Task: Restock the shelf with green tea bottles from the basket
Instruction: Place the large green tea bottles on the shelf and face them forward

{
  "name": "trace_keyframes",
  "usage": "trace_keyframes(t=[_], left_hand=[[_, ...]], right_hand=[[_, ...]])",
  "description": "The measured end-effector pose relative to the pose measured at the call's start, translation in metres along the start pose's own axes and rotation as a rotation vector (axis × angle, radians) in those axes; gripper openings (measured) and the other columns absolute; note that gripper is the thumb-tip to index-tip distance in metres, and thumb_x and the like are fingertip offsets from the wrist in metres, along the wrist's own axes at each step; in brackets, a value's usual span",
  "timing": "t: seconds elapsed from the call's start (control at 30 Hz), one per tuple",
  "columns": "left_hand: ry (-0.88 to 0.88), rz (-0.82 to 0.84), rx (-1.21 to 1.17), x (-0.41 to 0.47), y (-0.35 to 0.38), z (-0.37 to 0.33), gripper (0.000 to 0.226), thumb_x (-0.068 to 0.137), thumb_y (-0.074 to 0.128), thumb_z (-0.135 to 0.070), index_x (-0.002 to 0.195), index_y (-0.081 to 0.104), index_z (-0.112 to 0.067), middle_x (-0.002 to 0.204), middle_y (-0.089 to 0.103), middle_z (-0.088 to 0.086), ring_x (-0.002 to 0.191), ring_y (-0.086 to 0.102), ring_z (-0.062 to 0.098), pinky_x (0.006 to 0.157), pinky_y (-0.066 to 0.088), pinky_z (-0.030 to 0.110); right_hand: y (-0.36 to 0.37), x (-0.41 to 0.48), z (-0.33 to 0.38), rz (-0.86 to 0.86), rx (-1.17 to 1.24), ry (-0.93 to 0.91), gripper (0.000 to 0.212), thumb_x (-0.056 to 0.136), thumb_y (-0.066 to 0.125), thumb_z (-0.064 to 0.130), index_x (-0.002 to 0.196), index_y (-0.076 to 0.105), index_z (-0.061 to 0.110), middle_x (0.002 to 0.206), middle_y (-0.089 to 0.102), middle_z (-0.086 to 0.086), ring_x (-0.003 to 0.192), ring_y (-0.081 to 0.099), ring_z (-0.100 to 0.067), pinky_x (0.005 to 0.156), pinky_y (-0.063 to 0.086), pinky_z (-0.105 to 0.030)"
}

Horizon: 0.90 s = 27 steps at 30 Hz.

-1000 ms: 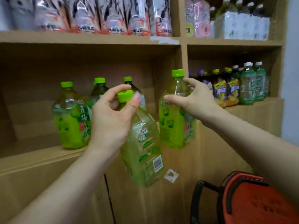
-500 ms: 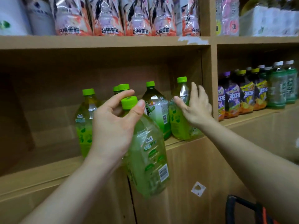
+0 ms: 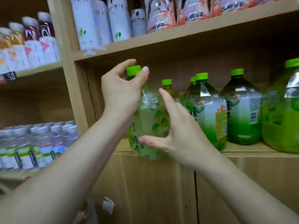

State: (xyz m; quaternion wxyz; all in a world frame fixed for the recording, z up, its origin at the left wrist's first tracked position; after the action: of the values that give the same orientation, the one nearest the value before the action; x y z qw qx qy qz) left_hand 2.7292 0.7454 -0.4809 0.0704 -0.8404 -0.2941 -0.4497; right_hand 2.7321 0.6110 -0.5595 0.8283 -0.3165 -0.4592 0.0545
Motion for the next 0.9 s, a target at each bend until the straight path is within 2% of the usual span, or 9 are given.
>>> trace_keyframes(t=[0.1,0.17,0.33,0.47,0.57,0.63,0.77,0.83,0.9], left_hand=[[0.011,-0.056,0.168,0.024,-0.003,0.026,0.045,0.070,0.077,-0.038,0.110,0.070,-0.020,0.097,0.073,0.003,0.092,0.069,0.015,0.088,0.056,0.036],[0.010,-0.038,0.261,0.031,0.001,0.048,0.046,0.069,0.075,-0.044,0.109,0.070,-0.023,0.096,0.073,0.000,0.093,0.069,0.015,0.088,0.055,0.042],[-0.083,0.057,0.361,0.045,0.004,0.090,0.050,0.073,0.068,-0.052,0.114,0.065,-0.024,0.098,0.071,-0.002,0.097,0.067,0.015,0.091,0.053,0.041],[-0.047,0.219,0.534,0.037,0.003,0.089,0.076,0.075,0.069,-0.056,0.139,0.036,-0.029,0.140,0.047,0.003,0.126,0.044,0.019,0.105,0.039,0.039],[-0.043,0.277,0.559,0.003,-0.004,0.094,0.106,0.066,0.080,-0.049,0.144,0.009,-0.043,0.153,0.025,0.004,0.138,0.029,0.028,0.112,0.030,0.049],[-0.035,0.204,0.530,-0.008,-0.005,0.104,0.106,0.065,0.081,-0.045,0.143,0.010,-0.044,0.150,0.029,0.007,0.136,0.032,0.030,0.111,0.031,0.049],[-0.008,0.149,0.471,-0.001,0.002,0.123,0.098,0.067,0.080,-0.044,0.144,0.019,-0.038,0.141,0.038,0.010,0.130,0.038,0.028,0.106,0.033,0.039],[-0.029,0.164,0.439,0.007,0.006,0.136,0.094,0.070,0.077,-0.047,0.144,0.021,-0.037,0.141,0.039,0.013,0.130,0.038,0.030,0.107,0.034,0.041],[-0.058,0.197,0.414,0.016,0.011,0.148,0.088,0.074,0.072,-0.050,0.144,0.019,-0.038,0.145,0.034,0.014,0.134,0.032,0.033,0.109,0.032,0.045]], right_hand=[[0.001,-0.001,-0.025,-0.222,-0.108,-0.007,0.071,0.081,0.057,0.060,0.141,0.039,0.028,0.124,0.048,0.002,0.117,0.045,-0.018,0.092,0.042,-0.034],[-0.003,-0.002,-0.041,-0.340,-0.216,-0.013,0.057,0.082,0.057,0.052,0.131,0.051,0.022,0.116,0.051,-0.003,0.108,0.047,-0.024,0.086,0.046,-0.042],[-0.011,-0.004,-0.068,-0.502,-0.369,0.126,0.073,0.069,0.073,0.039,0.134,0.043,0.025,0.136,0.038,-0.016,0.124,0.031,-0.034,0.090,0.038,-0.057],[-0.015,-0.001,-0.085,-0.429,-0.127,0.288,0.094,0.072,0.075,0.038,0.145,0.016,0.035,0.149,0.023,-0.014,0.129,0.038,-0.037,0.101,0.038,-0.048],[-0.016,0.000,-0.089,-0.384,-0.101,0.311,0.099,0.073,0.078,0.035,0.146,0.011,0.042,0.143,0.034,-0.012,0.102,0.052,-0.030,0.087,0.038,-0.035],[-0.020,-0.001,-0.092,-0.393,-0.098,0.309,0.100,0.071,0.080,0.036,0.146,0.014,0.043,0.136,0.044,-0.007,0.091,0.044,-0.016,0.084,0.034,-0.029],[-0.029,0.000,-0.096,-0.345,0.043,0.279,0.101,0.064,0.085,0.035,0.142,0.023,0.048,0.135,0.042,0.015,0.120,0.038,-0.004,0.100,0.029,-0.024],[-0.033,0.003,-0.097,-0.257,0.203,0.300,0.100,0.058,0.086,0.036,0.136,0.027,0.055,0.141,0.041,0.016,0.127,0.039,-0.007,0.108,0.031,-0.031],[-0.035,0.005,-0.098,-0.192,0.377,0.316,0.098,0.049,0.086,0.039,0.128,0.033,0.064,0.140,0.048,0.003,0.128,0.048,-0.023,0.106,0.042,-0.050]])
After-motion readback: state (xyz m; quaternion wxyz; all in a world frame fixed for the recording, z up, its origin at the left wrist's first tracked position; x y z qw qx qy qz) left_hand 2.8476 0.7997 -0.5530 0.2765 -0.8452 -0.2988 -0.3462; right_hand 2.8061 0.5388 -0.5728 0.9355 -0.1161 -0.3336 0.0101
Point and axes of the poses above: each hand's wrist, its own x-axis towards the middle knuckle, its own y-axis out of the palm, z = x × y, the point moved 1 cm from there along x, towards the middle knuckle
